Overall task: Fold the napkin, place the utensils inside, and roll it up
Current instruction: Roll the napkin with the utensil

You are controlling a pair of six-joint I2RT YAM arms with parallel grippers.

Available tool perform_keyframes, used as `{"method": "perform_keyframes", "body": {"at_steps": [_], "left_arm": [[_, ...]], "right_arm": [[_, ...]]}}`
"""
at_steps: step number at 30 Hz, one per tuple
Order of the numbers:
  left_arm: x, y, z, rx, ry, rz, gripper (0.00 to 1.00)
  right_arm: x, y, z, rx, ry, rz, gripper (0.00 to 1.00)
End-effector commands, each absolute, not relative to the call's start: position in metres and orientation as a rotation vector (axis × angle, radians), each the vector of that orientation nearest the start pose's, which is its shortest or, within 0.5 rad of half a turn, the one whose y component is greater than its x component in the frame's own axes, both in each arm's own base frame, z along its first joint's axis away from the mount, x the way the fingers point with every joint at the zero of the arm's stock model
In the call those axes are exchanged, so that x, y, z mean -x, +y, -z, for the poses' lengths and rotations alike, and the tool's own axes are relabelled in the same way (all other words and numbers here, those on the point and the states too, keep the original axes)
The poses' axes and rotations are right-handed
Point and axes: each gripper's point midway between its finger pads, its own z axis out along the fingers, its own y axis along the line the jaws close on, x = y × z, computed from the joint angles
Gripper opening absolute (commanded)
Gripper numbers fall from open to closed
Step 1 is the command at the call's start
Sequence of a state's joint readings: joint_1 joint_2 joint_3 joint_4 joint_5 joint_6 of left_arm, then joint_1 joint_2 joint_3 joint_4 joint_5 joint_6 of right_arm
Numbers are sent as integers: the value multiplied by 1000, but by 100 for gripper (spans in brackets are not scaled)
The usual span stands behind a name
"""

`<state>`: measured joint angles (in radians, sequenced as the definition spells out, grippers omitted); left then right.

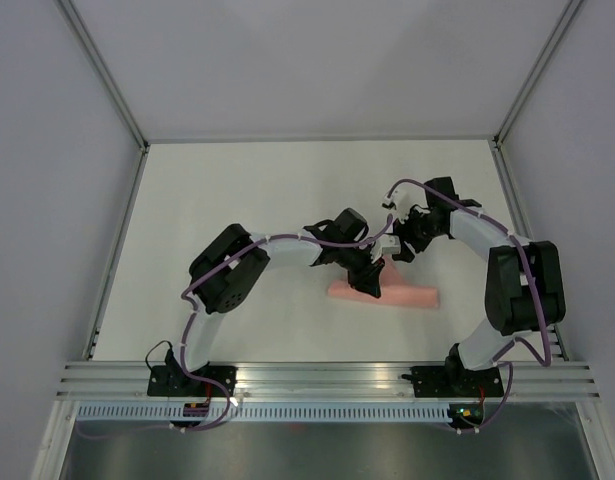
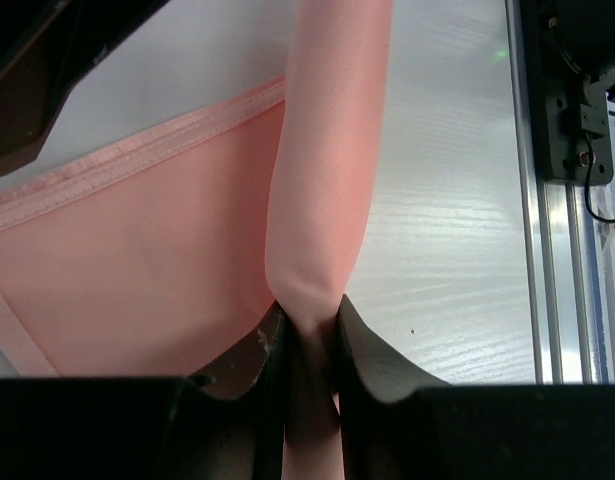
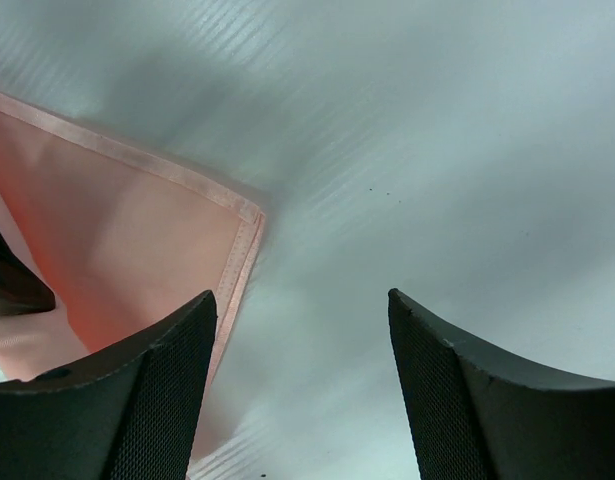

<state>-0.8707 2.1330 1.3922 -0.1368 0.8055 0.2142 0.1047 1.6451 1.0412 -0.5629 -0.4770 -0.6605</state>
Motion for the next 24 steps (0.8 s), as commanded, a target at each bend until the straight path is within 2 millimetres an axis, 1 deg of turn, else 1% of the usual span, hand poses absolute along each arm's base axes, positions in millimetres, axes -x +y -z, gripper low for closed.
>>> {"method": "perform_keyframes", "body": {"at_steps": [1,2,3,4,6,7,9,10,11,12,13,14,15,16,17,18,19,21,22,23,24], "left_arm": [[-197,-367,33,-1370,2554,1193,2],[-197,-366,34,-1367,2559,1191,2],[-198,-366,34,-1366,2559,1186,2],[-198,-367,32,-1363,2557,1183,2],[-198,-366,31,-1357,2561,1183,2],[-197,-366,31,-1357,2563,1179,2],[-198,-366,29,-1351,2563,1174,2],[-198,-366,28,-1353,2563,1174,2],[-198,-366,28,-1354,2559,1174,2],[-198,-367,27,-1355,2560,1164,2],[-198,-368,27,-1359,2555,1162,2],[-198,-368,27,-1356,2559,1159,2],[-199,-368,27,-1354,2561,1140,2],[-199,-369,27,-1356,2561,1134,2],[-199,-369,26,-1350,2569,1120,2],[-204,-368,27,-1336,2575,1066,2],[-204,-368,26,-1324,2587,1065,2],[-205,-370,22,-1317,2587,1067,2],[-204,-370,20,-1316,2591,1069,2],[-205,-372,16,-1317,2587,1081,2],[-206,-371,17,-1321,2590,1070,2]], "right_arm": [[-352,78,-71,981,2316,-427,75],[-354,76,-65,968,2336,-430,75],[-354,76,-65,964,2344,-452,75],[-360,73,-70,944,2338,-460,74],[-366,69,-69,906,2354,-469,75],[-377,59,-74,843,2363,-441,75],[-386,49,-68,795,2401,-428,75],[-397,39,-74,742,2402,-412,75],[-400,34,-64,718,2440,-419,75],[-403,28,-62,687,2462,-413,75],[-415,19,-68,659,2454,-388,74],[-417,19,-64,664,2460,-414,74],[-413,21,-66,670,2461,-463,74],[-416,19,-72,664,2439,-489,73],[-415,19,-79,682,2414,-489,73],[-413,18,-84,692,2402,-488,73],[-407,18,-92,715,2374,-477,73],[-399,20,-102,780,2329,-458,73],[-390,21,-100,790,2330,-459,73],[-385,24,-116,810,2284,-447,73],[-372,27,-113,851,2277,-465,73]]}}
